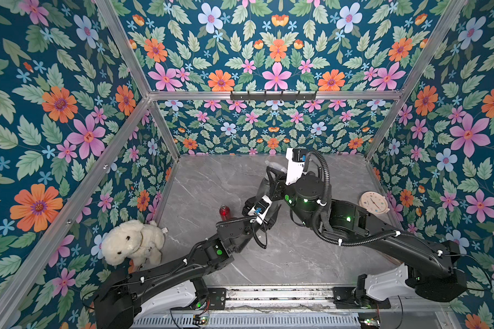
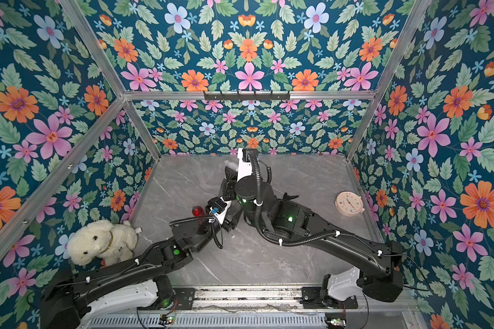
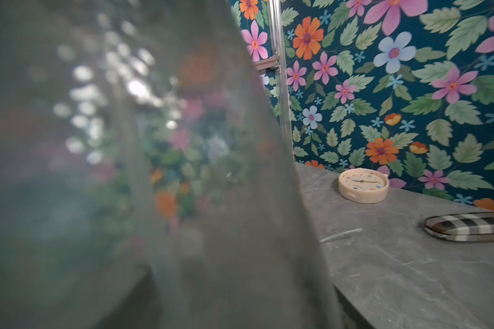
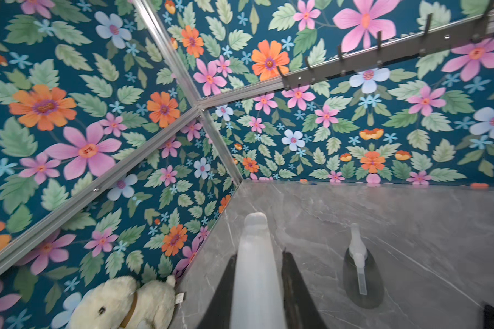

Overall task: Attach spray nozzles to spray bottles
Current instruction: Screw the spray nozzle on the spray bottle.

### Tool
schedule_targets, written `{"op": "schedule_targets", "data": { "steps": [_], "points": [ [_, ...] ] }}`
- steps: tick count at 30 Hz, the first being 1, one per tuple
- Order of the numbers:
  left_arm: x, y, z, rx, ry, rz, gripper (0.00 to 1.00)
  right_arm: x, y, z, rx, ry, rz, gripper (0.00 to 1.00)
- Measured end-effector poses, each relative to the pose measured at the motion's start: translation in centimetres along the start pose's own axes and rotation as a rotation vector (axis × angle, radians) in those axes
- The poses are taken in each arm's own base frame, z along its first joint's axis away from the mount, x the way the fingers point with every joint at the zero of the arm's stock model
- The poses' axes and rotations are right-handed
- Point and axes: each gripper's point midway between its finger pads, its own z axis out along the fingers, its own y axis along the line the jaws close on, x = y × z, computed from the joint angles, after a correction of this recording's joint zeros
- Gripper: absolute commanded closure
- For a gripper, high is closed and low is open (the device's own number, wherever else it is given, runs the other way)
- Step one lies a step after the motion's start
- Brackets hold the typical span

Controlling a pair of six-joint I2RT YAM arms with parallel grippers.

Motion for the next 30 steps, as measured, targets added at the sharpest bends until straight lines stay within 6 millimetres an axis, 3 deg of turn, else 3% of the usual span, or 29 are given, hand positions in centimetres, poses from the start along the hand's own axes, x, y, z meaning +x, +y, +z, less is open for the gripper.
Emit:
{"op": "schedule_targets", "data": {
  "steps": [8,14,25,30],
  "points": [
    [-0.6,0.6,-0.1,-0.035,-0.004,0.016,1.00,-1.2,0.7,-0.3,-0.010,-0.036,-0.001,0.67],
    [-2.8,1.3,-0.3,-0.053,-0.072,-0.027,1.00,-1.3,2.0,-1.3,-0.084,-0.004,-0.047,0.58],
    [-3.9,0.9,-0.4,-0.022,-0.108,-0.026,1.00,-1.9,3.2,-3.4,-0.214,0.024,-0.097,0.34],
    [-4.2,1.4,-0.4,-0.028,-0.116,-0.027,1.00,-1.6,3.4,-5.1,-0.298,0.051,-0.105,0.30]
  ]
}}
